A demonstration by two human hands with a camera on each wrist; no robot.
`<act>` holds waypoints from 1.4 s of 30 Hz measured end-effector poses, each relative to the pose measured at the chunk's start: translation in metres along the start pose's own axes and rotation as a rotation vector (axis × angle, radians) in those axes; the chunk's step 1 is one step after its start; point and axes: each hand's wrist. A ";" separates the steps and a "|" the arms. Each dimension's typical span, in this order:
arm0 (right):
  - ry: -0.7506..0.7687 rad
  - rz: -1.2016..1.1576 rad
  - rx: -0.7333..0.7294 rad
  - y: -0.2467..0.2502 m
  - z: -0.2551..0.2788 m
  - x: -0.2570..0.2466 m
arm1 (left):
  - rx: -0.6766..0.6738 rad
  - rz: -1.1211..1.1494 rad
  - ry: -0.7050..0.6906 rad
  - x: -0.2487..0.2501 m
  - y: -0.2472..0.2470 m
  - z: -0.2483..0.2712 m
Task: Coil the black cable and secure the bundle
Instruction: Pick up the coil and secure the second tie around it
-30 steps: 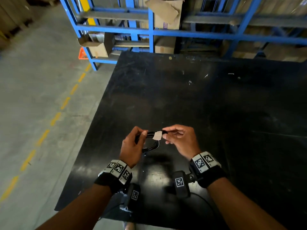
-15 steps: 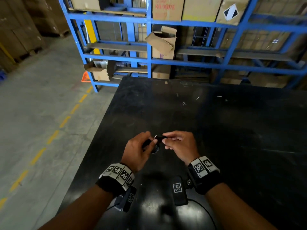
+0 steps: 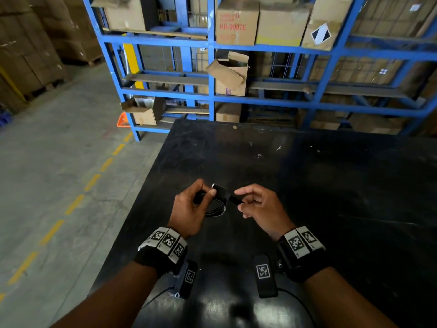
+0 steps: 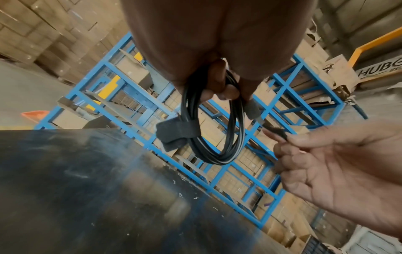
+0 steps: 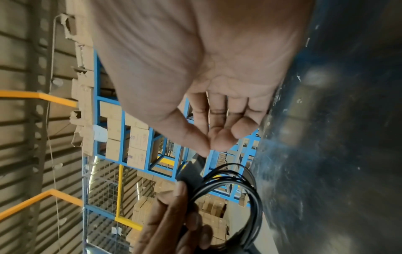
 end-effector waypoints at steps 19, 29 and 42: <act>-0.105 -0.262 0.217 -0.010 0.011 -0.023 | 0.014 0.046 -0.050 0.019 -0.003 0.000; -0.469 -0.505 0.280 -0.030 0.031 -0.021 | 0.206 0.098 -0.063 0.036 -0.013 -0.017; -0.602 -0.893 0.432 -0.042 0.018 -0.047 | 0.104 0.259 -0.003 0.039 -0.025 -0.005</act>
Point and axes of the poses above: each hand's wrist, its own z-axis away from the middle knuckle, its own y-axis out of the back of the hand, x = y × z, and after that the axes turned 14 degrees about x, right-handed
